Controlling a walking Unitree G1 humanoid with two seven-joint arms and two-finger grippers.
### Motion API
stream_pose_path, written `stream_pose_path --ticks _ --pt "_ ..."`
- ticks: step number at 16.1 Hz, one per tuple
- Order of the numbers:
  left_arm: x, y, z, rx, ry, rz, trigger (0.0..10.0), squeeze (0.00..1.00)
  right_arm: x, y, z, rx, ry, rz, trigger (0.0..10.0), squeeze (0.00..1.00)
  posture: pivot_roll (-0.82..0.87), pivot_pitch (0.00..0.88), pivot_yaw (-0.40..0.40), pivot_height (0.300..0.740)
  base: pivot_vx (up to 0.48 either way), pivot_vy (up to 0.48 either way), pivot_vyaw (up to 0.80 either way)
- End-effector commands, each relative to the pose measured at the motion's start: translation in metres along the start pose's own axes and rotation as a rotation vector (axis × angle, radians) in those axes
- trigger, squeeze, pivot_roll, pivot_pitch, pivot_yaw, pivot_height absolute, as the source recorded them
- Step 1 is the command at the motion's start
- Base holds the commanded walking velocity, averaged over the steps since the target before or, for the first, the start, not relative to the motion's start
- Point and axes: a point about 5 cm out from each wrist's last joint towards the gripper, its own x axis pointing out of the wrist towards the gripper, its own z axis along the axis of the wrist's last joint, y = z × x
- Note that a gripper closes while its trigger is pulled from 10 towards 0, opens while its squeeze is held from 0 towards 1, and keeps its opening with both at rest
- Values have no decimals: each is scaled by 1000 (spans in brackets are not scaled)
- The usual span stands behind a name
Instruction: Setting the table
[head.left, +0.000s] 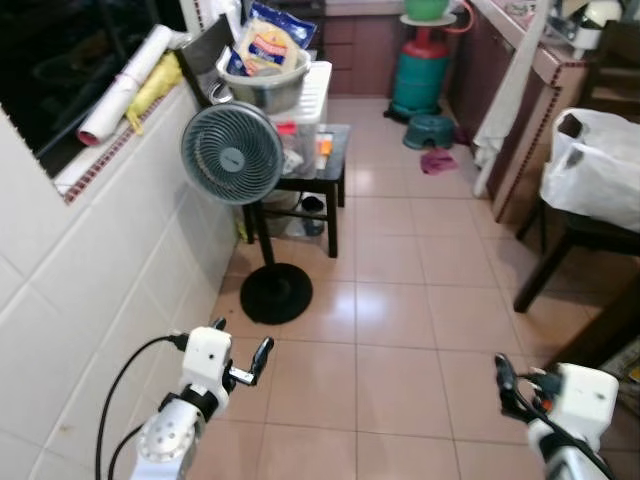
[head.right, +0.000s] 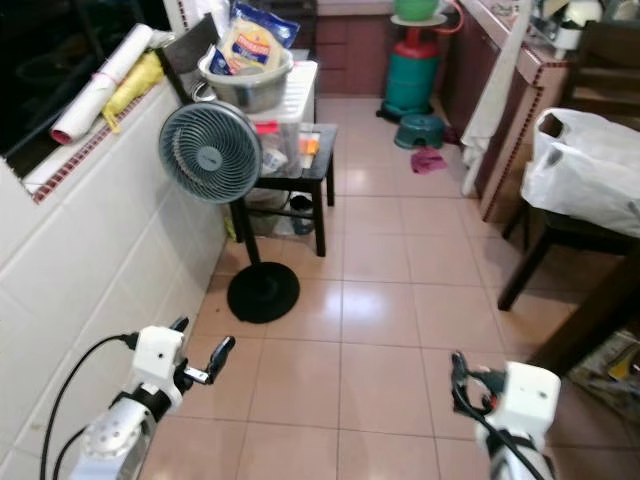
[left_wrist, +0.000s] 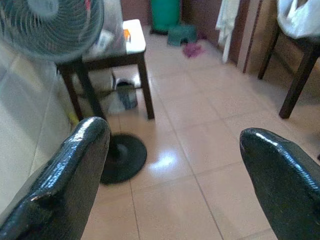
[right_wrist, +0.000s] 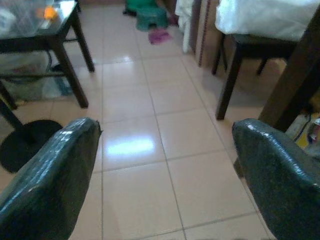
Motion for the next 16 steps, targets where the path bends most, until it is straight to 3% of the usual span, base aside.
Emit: stream_pose_path --ticks 1,3,5,7,10,13,16 --pt "0 4 15 30 -51 -3 10000 0 -1 15 10 -14 -32 46 10000 0 -151 8 19 740 0 0 0" --pt "2 6 37 105 -139 10 10000 0 -1 35 17 -8 -26 101 10000 0 -110 14 21 740 0 0 0" --pt "10 -4 49 60 -139 8 10000 0 7 44 19 -38 -21 145 10000 0 -114 22 28 740 0 0 0" --pt "8 -12 48 67 -131 -20 10000 0 10 43 29 -4 -42 121 10000 0 -125 20 30 740 0 0 0" --pt "17 -2 52 32 -122 68 10000 0 13 43 31 9 -28 99 10000 0 -106 28 31 740 0 0 -788" --pt "20 -3 58 -34 -78 78 10000 0 16 53 33 16 -19 126 10000 0 -92 29 24 740 0 0 -785" --pt "21 -3 61 -16 -87 98 10000 0 21 56 38 10 -31 121 10000 0 -86 30 29 740 0 0 -781"
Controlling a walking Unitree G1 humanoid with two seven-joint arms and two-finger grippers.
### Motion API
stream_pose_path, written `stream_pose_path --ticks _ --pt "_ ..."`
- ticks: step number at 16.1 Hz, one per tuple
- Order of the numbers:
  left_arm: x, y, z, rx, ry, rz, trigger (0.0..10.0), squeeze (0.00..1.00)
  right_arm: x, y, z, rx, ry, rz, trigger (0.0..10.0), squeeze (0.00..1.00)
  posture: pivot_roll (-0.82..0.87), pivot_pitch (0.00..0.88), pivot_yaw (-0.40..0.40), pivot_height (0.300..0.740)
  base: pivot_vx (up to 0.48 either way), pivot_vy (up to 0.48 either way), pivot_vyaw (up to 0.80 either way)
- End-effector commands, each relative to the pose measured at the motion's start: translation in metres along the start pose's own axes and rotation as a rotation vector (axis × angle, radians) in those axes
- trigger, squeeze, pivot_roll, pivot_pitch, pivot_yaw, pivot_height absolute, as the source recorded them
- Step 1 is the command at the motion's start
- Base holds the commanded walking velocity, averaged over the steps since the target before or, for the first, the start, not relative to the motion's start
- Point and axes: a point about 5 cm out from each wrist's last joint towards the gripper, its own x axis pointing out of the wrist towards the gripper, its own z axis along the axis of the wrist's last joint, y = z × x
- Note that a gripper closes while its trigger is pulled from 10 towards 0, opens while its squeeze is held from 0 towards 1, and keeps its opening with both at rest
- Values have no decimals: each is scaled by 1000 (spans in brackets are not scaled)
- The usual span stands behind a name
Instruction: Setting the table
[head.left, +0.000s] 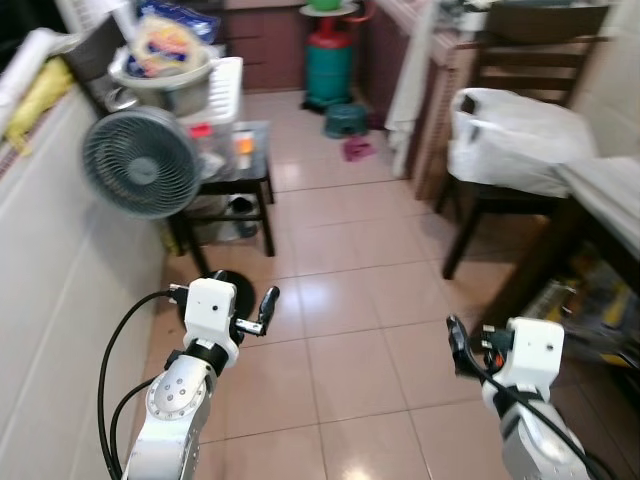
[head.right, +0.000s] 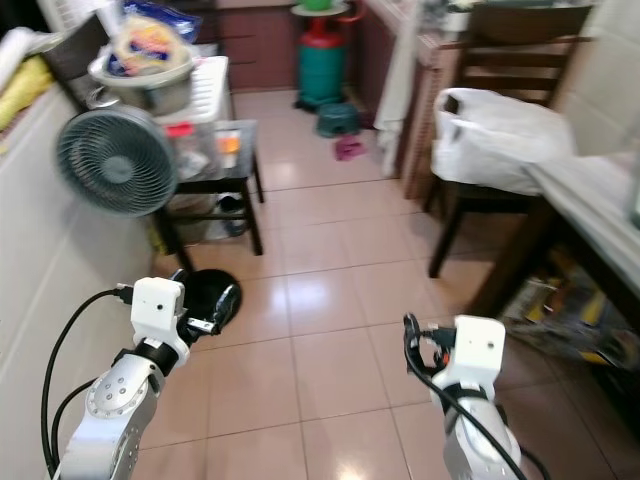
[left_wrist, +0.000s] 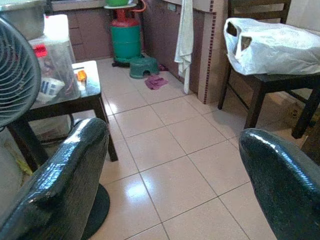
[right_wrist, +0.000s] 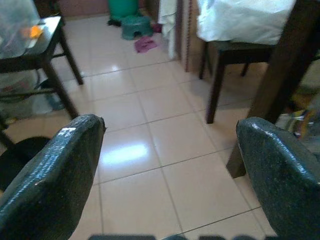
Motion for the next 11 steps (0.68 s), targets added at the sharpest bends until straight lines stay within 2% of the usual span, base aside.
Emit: stream_pose_path --ticks 1,7,11 --pt "0 2 2 9 9 3 10000 0 1 -1 1 9 3 -18 10000 0 -79 22 29 740 0 0 -781" --pt "3 6 3 45 19 23 10000 0 4 5 0 23 1 -13 10000 0 -75 13 38 740 0 0 -781" --pt "12 9 3 55 54 55 10000 0 9 4 6 20 -25 -27 10000 0 -82 13 56 740 0 0 -781"
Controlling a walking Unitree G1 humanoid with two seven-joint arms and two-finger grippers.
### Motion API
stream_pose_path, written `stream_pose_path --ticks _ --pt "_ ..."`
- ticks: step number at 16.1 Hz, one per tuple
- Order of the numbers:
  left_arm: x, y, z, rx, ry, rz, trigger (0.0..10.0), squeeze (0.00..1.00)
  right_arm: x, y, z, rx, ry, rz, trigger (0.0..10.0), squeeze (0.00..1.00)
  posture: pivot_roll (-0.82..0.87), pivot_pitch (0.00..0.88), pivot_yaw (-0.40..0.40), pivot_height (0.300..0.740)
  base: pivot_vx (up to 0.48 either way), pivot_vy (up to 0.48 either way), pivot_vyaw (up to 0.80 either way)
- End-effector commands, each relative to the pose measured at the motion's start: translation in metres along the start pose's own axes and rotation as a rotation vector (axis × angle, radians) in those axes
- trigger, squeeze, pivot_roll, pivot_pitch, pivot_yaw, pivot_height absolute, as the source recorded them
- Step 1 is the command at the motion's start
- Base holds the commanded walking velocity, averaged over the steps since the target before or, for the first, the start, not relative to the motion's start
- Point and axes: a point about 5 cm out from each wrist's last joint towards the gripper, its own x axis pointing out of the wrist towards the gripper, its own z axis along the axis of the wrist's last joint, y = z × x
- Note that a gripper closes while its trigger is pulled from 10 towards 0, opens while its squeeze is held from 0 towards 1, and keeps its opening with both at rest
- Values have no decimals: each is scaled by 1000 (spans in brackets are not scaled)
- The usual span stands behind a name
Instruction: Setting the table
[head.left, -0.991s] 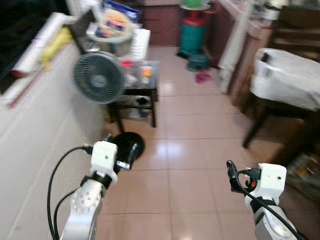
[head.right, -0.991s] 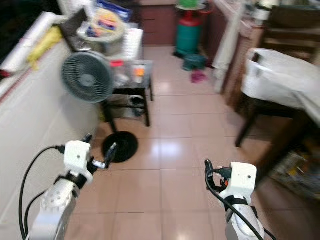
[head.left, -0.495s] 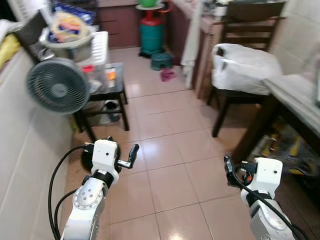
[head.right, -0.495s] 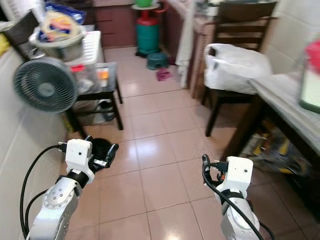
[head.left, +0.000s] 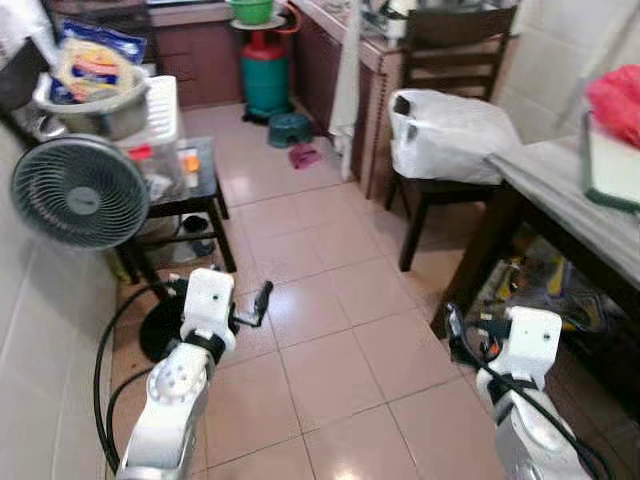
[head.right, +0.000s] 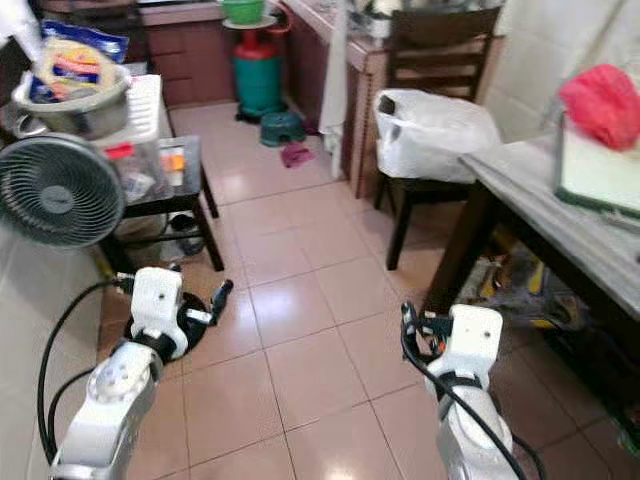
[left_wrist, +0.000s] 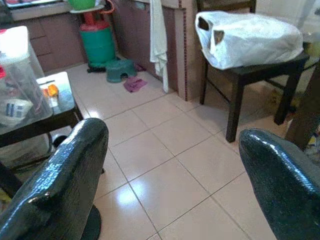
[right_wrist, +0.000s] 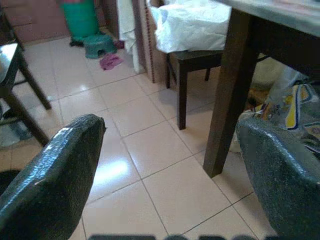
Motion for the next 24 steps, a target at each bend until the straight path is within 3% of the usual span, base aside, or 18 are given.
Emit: stream_pose_path --ticks 1,7,11,24 --pt "4 2 0 -2 17 12 10000 0 4 -4 0 -1 0 -20 10000 0 -80 14 58 740 0 0 -781" --pt "3 -3 -3 21 14 -14 10000 0 2 1 -1 22 4 -22 10000 0 -87 21 64 740 0 0 -781" --pt "2 -1 -6 -31 23 -2 10000 0 -1 6 -6 39 22 -16 10000 0 -82 31 59 740 0 0 -781" --pt "4 -3 -11 -43 38 -9 10000 0 -5 5 -2 3 25 -3 10000 0 -101 33 39 740 0 0 -782"
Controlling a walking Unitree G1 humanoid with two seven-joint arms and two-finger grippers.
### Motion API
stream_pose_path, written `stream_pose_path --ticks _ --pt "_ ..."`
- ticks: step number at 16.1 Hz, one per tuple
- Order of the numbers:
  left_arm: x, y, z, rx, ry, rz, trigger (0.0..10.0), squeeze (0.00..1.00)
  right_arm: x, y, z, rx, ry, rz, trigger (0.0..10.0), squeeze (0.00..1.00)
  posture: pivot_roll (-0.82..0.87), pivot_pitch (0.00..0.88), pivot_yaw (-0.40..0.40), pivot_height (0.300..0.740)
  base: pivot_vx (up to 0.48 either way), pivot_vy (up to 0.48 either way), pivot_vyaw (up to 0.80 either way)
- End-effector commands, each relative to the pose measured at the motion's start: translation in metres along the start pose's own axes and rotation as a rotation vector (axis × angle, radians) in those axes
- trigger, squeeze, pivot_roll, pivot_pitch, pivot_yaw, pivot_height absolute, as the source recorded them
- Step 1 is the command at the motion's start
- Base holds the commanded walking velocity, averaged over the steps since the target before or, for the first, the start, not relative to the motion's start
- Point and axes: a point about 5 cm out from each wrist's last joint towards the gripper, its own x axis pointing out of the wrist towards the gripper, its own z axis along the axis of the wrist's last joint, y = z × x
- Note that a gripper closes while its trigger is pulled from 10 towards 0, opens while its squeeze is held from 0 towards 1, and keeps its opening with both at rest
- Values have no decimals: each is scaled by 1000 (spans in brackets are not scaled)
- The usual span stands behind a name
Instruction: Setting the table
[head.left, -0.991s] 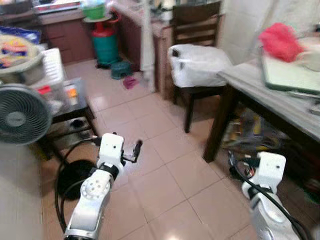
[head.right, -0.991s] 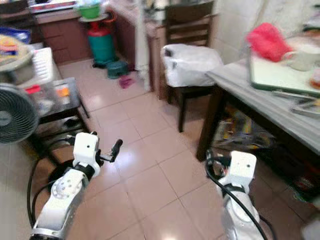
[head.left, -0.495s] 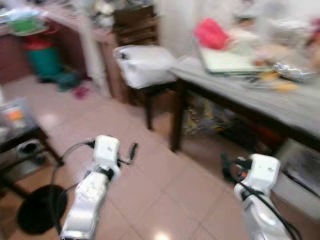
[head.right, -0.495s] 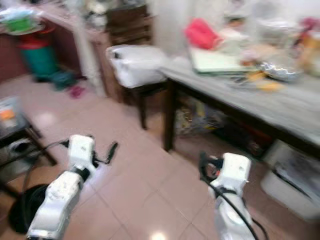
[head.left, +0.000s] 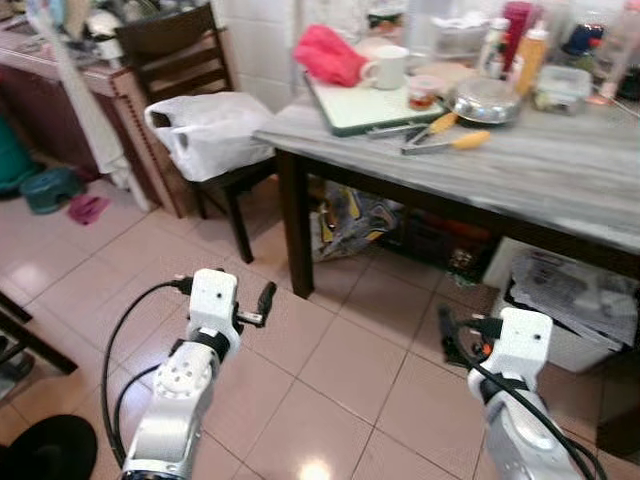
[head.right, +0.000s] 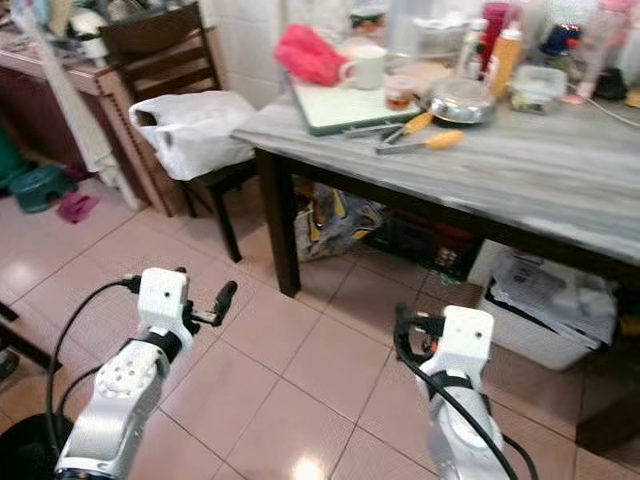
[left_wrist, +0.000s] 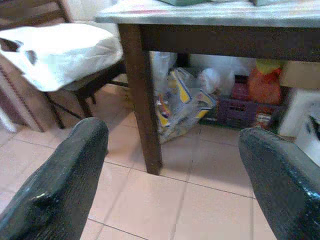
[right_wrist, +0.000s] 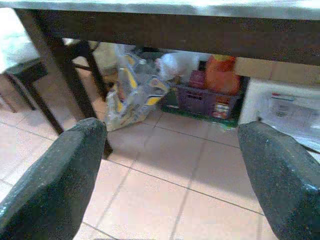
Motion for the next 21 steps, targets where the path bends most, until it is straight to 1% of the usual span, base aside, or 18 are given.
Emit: stream_pose_path --ticks 1,5,7,9,11,14,17,20,21 --pt "-1 4 -3 -3 9 23 10000 0 -2 0 5 -11 -10 11 10000 0 -105 33 33 740 0 0 -788" --pt "4 7 -1 -43 -1 64 10000 0 3 -3 12 -37 -21 23 10000 0 -110 32 9 740 0 0 -788" --pt "3 7 -1 -49 3 72 10000 0 4 -2 14 -45 -20 33 10000 0 -107 37 2 740 0 0 -788" --pt "0 8 -2 -51 11 81 10000 0 3 1 16 -72 -7 56 10000 0 -105 56 -8 740 0 0 -788" --pt "-3 8 -4 -50 19 86 10000 0 2 1 17 -74 -3 64 10000 0 -108 65 -22 740 0 0 -594" --pt "-6 5 -8 -54 27 85 10000 0 1 -2 19 -83 4 63 10000 0 -117 74 -45 740 0 0 0" --pt "-7 3 -7 -52 25 92 10000 0 -1 -2 18 -87 17 61 10000 0 -118 77 -55 740 0 0 0" --pt "-8 6 -7 -54 22 101 10000 0 2 9 18 -107 2 100 10000 0 -117 75 -13 740 0 0 0" --pt "-10 6 -7 -48 21 100 10000 0 4 9 20 -105 -11 86 10000 0 -110 73 -1 740 0 0 0"
